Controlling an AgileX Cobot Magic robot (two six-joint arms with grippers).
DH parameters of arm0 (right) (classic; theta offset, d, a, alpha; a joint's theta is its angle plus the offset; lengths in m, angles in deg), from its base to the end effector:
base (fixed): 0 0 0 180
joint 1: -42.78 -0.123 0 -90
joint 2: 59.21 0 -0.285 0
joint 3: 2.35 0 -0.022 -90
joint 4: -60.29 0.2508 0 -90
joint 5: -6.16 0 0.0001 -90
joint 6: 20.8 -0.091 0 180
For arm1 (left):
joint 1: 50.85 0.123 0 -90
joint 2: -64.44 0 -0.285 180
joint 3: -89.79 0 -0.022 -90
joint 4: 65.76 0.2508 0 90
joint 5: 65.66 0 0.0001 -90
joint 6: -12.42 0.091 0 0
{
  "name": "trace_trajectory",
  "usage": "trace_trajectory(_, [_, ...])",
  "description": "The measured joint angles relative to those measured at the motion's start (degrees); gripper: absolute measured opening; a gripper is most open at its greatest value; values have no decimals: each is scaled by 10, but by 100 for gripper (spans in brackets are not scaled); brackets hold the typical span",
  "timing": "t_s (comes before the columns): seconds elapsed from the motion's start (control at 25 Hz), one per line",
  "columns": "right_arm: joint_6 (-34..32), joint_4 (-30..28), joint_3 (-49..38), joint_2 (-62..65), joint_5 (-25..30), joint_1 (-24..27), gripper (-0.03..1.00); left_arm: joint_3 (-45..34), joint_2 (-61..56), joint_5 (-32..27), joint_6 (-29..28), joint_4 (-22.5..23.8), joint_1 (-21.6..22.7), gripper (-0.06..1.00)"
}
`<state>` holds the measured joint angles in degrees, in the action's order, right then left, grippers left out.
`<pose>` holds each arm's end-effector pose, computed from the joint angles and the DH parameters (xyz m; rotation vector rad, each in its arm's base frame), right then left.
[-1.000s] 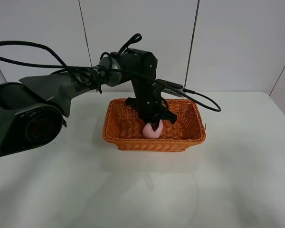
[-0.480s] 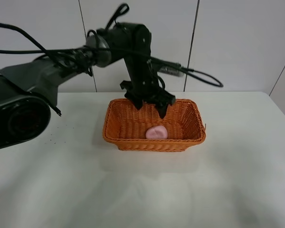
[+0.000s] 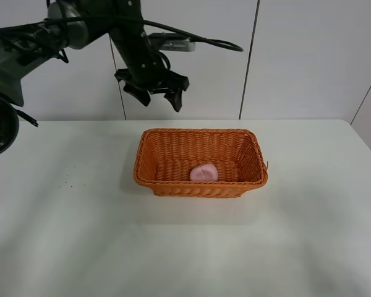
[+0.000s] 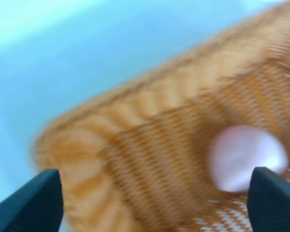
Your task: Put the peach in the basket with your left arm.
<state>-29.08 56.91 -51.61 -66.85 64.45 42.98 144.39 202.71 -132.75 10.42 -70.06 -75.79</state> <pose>-0.0022 -0.0046 0.2776 0.1494 2.0036 0.0198 0.4542 -0.2182 0.2830 0.5126 2.6010 -0.2601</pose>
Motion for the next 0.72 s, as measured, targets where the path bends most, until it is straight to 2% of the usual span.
trace_trajectory(0.4, [0, 0, 0, 0, 0, 0, 69, 0, 0, 0, 2, 4, 183, 87])
trace_trajectory(0.52, [0, 0, 0, 0, 0, 0, 69, 0, 0, 0, 0, 5, 205, 87])
trace_trajectory(0.72, [0, 0, 0, 0, 0, 0, 69, 0, 0, 0, 0, 4, 208, 87])
